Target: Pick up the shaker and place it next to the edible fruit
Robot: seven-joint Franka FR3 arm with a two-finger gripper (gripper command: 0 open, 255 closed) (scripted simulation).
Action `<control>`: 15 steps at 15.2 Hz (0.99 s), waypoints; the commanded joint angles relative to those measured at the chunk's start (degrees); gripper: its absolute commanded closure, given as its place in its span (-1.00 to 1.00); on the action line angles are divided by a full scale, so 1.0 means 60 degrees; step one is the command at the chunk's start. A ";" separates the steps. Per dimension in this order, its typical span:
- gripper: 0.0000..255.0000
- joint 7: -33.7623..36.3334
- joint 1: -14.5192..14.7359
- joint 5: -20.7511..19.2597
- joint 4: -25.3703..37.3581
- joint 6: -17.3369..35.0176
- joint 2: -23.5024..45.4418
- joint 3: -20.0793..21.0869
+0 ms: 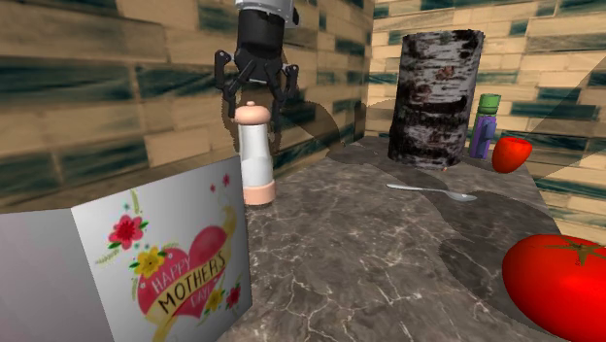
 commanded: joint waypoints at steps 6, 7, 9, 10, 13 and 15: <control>1.00 0.0042 -0.0003 0.0029 0.0709 -0.0842 -0.0140 0.0021; 1.00 0.0052 0.0000 0.0031 0.0820 -0.0964 -0.0152 0.0024; 1.00 0.0073 0.0008 0.0031 0.1052 -0.1211 -0.0170 0.0029; 1.00 0.0084 0.0013 0.0030 0.1173 -0.1337 -0.0175 0.0032; 1.00 0.0120 0.0031 0.0023 0.1558 -0.1719 -0.0176 0.0039; 1.00 0.0146 0.0046 0.0014 0.1833 -0.1980 -0.0163 0.0044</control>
